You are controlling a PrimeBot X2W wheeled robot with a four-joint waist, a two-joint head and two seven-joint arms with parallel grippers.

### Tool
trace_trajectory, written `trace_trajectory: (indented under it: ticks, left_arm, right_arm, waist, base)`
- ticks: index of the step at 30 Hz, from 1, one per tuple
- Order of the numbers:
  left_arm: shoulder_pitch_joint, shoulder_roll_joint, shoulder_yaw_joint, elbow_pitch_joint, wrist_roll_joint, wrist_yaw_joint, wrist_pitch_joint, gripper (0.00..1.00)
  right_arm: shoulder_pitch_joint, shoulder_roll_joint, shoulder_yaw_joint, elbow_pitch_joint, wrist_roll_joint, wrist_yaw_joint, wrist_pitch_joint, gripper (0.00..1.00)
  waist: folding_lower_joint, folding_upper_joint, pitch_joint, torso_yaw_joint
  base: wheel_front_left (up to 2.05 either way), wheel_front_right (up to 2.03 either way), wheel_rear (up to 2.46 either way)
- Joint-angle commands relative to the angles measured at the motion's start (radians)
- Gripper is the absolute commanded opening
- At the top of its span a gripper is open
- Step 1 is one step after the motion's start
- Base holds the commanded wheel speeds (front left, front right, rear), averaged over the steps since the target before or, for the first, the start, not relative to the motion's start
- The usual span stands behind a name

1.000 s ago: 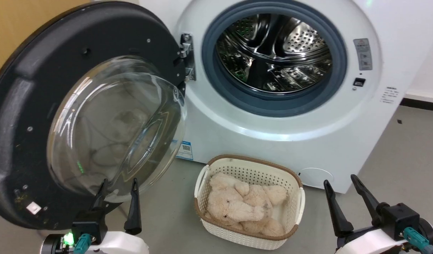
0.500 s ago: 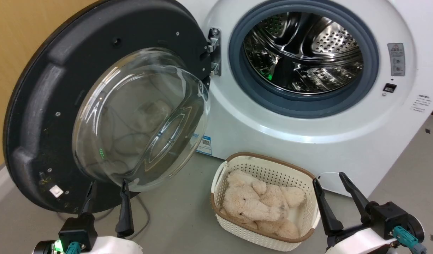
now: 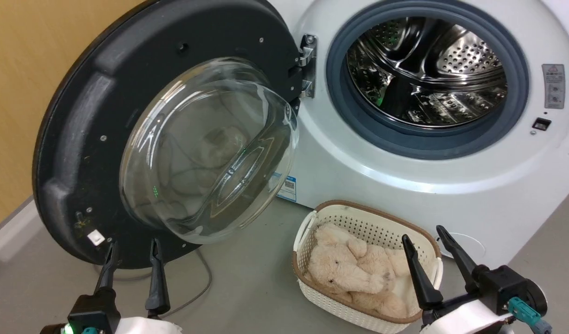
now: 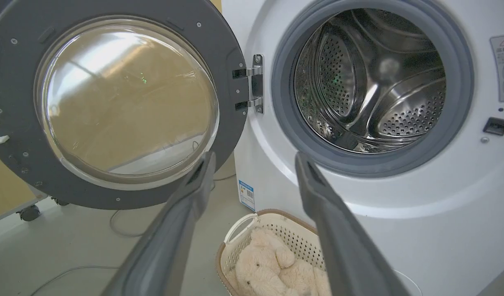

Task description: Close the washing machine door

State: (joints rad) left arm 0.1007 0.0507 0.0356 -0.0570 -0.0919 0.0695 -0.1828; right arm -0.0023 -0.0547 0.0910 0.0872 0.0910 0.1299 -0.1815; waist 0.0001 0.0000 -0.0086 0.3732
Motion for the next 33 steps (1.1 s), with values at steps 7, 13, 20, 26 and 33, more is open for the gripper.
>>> trace_trajectory:
  ticks: [7, 13, 20, 26, 33]
  left_arm:
    - [0.022, 0.000, 0.004, -0.015, -0.013, 0.021, -0.023, 1.00]
    - [0.032, 0.000, 0.008, -0.025, -0.021, 0.031, -0.035, 1.00]
    - [0.040, 0.000, 0.009, -0.035, -0.032, 0.044, -0.050, 1.00]
    - [0.050, 0.000, 0.007, -0.046, -0.041, 0.057, -0.063, 1.00]
    - [0.062, -0.001, 0.011, -0.054, -0.050, 0.066, -0.079, 1.00]
  right_arm:
    - [-0.026, 0.004, 0.016, 0.015, 0.010, 0.001, -0.024, 1.00]
    - [-0.034, 0.004, 0.029, 0.026, 0.013, 0.001, -0.037, 1.00]
    - [-0.044, 0.004, 0.044, 0.038, 0.012, 0.001, -0.051, 1.00]
    - [-0.049, 0.004, 0.049, 0.045, 0.012, 0.001, -0.064, 1.00]
    - [-0.045, 0.005, 0.058, 0.055, 0.009, 0.001, -0.080, 1.00]
  waist:
    - [-0.0001, 0.0000, 0.005, 0.036]
    - [-0.0001, 0.0000, 0.009, 0.064]
    - [-0.0001, 0.0000, 0.013, 0.096]
    - [-0.0001, 0.0000, 0.016, 0.123]
    - [-0.0001, 0.0000, 0.020, 0.158]
  base:
    - [0.00, 0.00, 0.00]
    - [0.00, 0.00, 0.00]
    - [0.00, 0.00, 0.00]
    - [0.00, 0.00, 0.00]
    - [0.00, 0.00, 0.00]
